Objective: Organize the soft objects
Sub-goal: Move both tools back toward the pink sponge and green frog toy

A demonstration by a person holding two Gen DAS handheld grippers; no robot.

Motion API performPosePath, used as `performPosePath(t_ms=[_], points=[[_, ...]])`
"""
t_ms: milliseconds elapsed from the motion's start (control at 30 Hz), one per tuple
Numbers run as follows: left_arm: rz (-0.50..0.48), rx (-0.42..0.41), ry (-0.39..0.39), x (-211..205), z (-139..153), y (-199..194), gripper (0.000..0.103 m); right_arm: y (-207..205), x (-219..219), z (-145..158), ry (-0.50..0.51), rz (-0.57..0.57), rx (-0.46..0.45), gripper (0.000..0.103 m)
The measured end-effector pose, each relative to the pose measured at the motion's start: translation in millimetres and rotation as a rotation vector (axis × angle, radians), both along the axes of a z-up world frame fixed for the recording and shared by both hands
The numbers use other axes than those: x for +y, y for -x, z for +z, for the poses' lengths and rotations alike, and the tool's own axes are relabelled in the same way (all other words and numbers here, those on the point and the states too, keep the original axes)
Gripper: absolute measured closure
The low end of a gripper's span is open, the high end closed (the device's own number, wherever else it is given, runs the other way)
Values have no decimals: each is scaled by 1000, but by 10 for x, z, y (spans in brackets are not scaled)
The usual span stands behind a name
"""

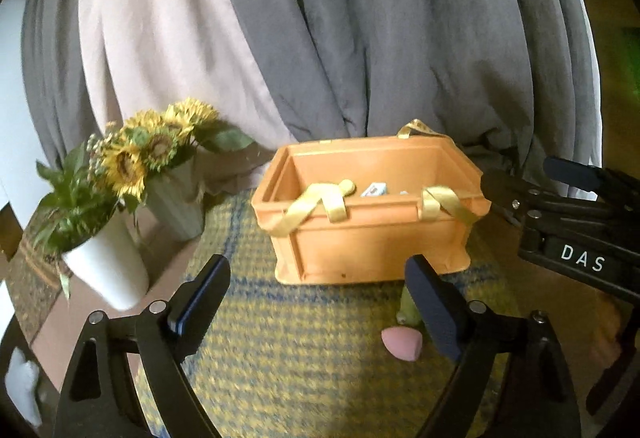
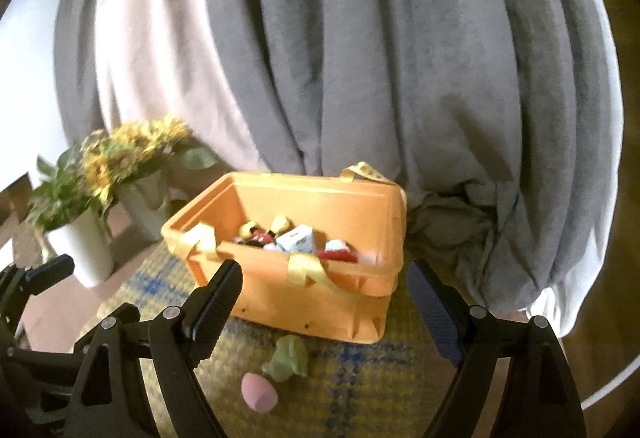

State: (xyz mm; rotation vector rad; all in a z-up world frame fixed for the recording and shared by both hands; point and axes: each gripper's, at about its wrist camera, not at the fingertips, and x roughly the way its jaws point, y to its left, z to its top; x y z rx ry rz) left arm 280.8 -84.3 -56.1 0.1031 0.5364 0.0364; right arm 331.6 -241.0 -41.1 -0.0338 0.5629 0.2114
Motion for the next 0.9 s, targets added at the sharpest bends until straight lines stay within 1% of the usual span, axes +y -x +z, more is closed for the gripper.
performPosePath(t_ms=[167, 333, 400, 567, 600, 833, 900], points=[[55, 12, 27, -148, -124, 140, 16, 14, -79, -118, 8, 90, 23, 18], [110, 8, 21, -299, -250, 234, 19, -37, -108, -272, 4, 183, 51, 19], [117, 11, 19, -348, -302, 250, 19, -56, -113, -340, 2, 215, 63, 20], [126, 53, 7, -480, -531, 218, 22, -126, -101, -553, -6, 283, 110, 24], [125, 61, 5, -495, -565, 207, 24, -146, -93, -604, -7, 296, 122, 26], [109, 130, 12, -626, -889, 78, 30, -265, -30, -911, 1, 376, 183, 30], [104, 149, 16, -646, -984, 26, 33, -314, -14, -1001, -1, 390, 203, 33]])
